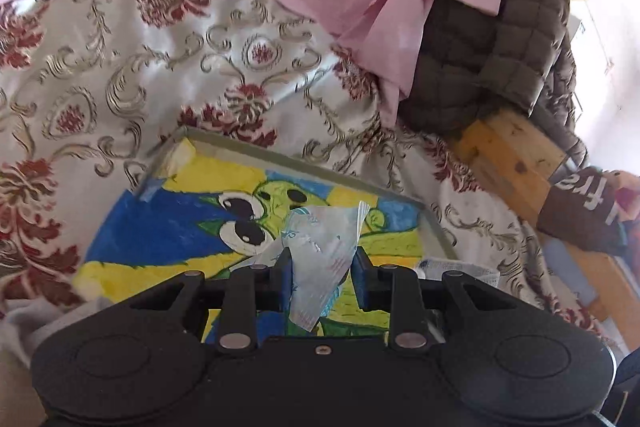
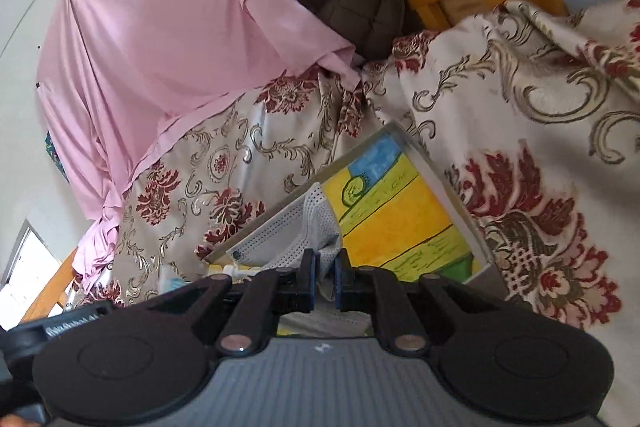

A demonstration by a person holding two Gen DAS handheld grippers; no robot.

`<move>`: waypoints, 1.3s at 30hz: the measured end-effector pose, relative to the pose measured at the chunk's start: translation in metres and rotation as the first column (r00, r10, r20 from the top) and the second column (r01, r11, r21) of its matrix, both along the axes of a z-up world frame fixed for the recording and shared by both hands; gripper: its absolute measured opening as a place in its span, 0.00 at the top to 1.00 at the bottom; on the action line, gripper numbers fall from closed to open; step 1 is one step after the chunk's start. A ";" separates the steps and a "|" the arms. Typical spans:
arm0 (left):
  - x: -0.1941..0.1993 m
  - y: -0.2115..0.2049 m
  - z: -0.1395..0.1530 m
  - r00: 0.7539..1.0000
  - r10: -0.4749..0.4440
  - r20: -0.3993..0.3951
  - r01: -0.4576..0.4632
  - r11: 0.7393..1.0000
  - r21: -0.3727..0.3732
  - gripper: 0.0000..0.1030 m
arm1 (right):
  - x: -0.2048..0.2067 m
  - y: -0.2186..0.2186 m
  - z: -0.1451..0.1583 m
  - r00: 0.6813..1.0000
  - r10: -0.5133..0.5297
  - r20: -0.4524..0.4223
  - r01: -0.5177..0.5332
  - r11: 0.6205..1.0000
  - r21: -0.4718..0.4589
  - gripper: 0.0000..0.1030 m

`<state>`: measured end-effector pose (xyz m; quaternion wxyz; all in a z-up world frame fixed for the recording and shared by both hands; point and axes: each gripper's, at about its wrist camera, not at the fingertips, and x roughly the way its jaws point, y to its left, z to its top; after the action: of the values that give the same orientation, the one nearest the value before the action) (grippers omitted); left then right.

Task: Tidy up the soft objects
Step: 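Lift and carry the mask with the right tool while the left tool carries the bag to the cartoon tray, then open the right tool over the tray while the left tool releases the bag into it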

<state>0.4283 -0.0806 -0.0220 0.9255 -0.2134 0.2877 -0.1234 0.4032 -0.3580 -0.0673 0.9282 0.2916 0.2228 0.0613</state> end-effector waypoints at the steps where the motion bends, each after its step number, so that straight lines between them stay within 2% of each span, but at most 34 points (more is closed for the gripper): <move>1: 0.002 -0.002 -0.003 1.000 -0.001 -0.005 0.001 1.000 0.008 0.69 | 0.003 0.001 0.002 1.000 0.005 -0.002 -0.005 1.000 -0.003 0.90; 6: 0.011 -0.014 -0.013 1.000 -0.005 -0.024 0.007 0.993 0.115 0.69 | 0.013 0.003 0.003 0.998 0.027 -0.053 -0.028 0.999 -0.018 0.89; 11: 0.015 -0.020 -0.018 0.998 -0.024 -0.063 0.034 0.985 0.171 0.68 | 0.016 0.002 0.002 0.996 0.040 -0.085 -0.040 0.999 0.002 0.85; 17: 0.015 -0.024 -0.025 0.995 -0.033 -0.092 0.049 0.983 0.179 0.67 | 0.018 0.001 0.003 0.994 0.044 -0.100 -0.044 0.999 0.002 0.76; 20: 0.015 -0.024 -0.025 0.995 -0.030 -0.094 0.046 0.984 0.172 0.65 | 0.018 0.002 0.004 0.993 0.043 -0.107 -0.043 0.999 -0.004 0.66; 25: 0.010 -0.024 -0.019 0.995 0.003 -0.097 0.013 0.986 0.168 0.42 | 0.009 -0.003 0.013 0.994 0.023 -0.111 -0.026 0.999 -0.021 0.48; 26: 0.009 -0.023 -0.017 0.995 0.008 -0.096 0.008 0.987 0.163 0.41 | 0.006 -0.006 0.017 0.994 0.017 -0.106 -0.020 0.999 -0.025 0.45; 31: -0.010 -0.022 0.001 0.998 0.030 -0.055 -0.020 0.986 0.166 0.26 | -0.021 -0.015 0.045 0.999 0.007 -0.044 -0.009 0.999 -0.047 0.19; 39: -0.069 -0.011 0.044 0.997 0.059 0.053 -0.065 0.991 0.119 0.11 | -0.083 -0.013 0.091 0.999 0.004 0.045 0.001 0.993 -0.115 0.03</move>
<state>0.3591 -0.0918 0.0221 0.9469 -0.1630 0.2647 -0.0821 0.3207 -0.3709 0.0242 0.9482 0.2361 0.2052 0.0557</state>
